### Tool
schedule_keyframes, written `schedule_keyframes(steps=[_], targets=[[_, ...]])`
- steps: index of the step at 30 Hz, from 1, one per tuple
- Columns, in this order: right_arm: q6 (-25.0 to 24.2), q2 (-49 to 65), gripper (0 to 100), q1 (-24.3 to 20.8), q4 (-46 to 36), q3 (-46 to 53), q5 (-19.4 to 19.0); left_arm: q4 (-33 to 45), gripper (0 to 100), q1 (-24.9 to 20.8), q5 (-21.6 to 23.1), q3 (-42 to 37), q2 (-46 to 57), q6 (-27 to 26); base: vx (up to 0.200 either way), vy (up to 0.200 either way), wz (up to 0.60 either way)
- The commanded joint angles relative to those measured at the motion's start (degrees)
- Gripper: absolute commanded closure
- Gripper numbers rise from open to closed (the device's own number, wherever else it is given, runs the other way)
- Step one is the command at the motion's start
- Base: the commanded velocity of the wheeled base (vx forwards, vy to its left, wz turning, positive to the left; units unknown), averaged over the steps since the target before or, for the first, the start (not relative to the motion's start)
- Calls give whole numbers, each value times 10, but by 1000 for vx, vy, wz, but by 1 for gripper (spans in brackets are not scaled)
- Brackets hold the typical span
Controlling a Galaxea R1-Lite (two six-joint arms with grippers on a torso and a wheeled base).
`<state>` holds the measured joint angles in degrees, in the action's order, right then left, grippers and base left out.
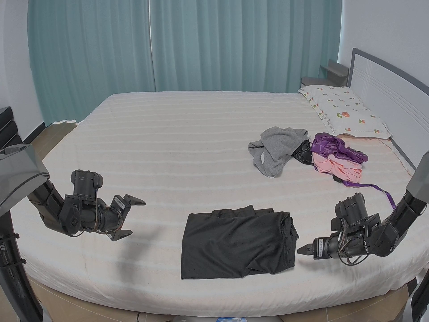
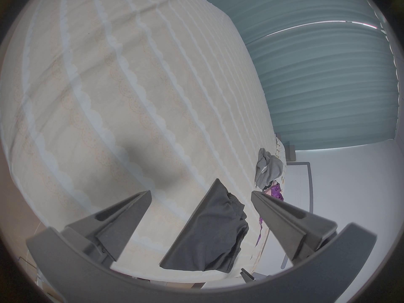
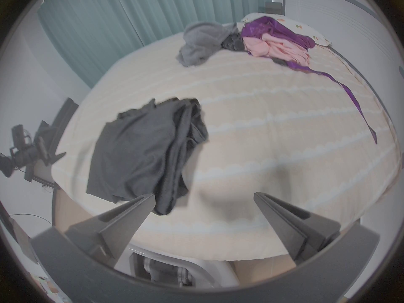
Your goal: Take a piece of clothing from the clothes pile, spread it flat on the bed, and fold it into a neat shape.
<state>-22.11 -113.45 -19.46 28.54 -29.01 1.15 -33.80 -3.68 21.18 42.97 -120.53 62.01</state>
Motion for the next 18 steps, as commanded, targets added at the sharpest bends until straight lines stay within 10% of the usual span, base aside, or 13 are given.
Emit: schedule_keyframes(steps=[1, 18], targets=[[-2, 18, 0, -8, 16, -1, -19, 0, 0, 0, 0, 0, -1, 0, 0, 0, 0], [-63, -106, 0, -31, 77, -69, -76, 0, 0, -1, -1, -1, -1, -8, 0, 0, 0]])
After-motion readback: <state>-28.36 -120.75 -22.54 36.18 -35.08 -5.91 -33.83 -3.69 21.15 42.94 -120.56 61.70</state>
